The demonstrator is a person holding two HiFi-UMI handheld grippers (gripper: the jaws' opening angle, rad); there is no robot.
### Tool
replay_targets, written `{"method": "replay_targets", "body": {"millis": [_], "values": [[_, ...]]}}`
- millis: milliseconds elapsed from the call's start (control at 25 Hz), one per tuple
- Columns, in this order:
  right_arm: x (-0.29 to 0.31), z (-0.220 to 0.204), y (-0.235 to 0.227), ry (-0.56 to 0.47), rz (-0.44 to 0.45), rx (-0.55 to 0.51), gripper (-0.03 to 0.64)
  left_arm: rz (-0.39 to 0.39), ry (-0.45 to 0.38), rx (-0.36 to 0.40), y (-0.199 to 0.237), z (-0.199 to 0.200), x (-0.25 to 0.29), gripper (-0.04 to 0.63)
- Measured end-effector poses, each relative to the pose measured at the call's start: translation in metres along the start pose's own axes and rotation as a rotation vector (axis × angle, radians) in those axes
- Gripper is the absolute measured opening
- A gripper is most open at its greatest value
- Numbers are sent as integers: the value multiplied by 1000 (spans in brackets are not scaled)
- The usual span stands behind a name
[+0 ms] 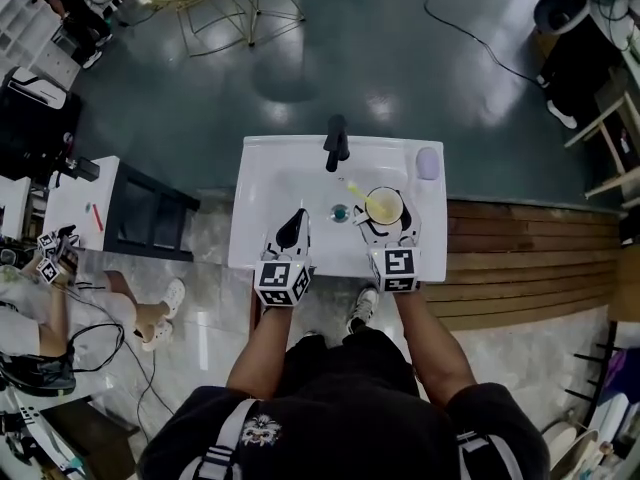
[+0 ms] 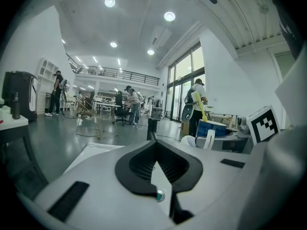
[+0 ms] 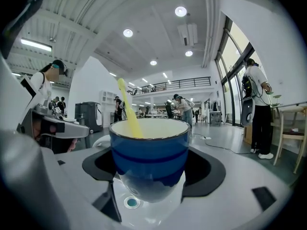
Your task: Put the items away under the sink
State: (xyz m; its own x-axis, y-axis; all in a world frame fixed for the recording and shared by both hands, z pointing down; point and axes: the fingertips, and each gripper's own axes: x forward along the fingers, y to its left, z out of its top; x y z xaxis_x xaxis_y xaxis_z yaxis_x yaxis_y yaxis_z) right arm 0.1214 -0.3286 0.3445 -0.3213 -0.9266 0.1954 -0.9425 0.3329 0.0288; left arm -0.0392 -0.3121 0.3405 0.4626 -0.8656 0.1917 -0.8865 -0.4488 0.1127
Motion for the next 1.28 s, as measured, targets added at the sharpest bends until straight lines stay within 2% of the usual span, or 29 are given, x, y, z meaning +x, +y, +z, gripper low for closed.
{"method": "replay_targets", "body": {"millis": [200,440,720,840,1000,1280], "values": [[-26,4,28,-20,-22,-5,394,-23,-23,1,11,-1,-35,3],[-64,6,60,-38,-41,6,394,-100,-12,61,1,-11,-87,3],[-104,-6,108,-38,-70,-3,394,-129,-16,24,10,-29,-149,3],[-123,-9,126,-40,-82,18,394,-151,-29,44,10,-30,-170,3],[-147,-11,140,-35,-84,6,394,-181,-29,88,0,-34,-195,3],[-191,-17,143,-29,-56,27,394,-175,-17,82,-23,-49,-217,3]]}}
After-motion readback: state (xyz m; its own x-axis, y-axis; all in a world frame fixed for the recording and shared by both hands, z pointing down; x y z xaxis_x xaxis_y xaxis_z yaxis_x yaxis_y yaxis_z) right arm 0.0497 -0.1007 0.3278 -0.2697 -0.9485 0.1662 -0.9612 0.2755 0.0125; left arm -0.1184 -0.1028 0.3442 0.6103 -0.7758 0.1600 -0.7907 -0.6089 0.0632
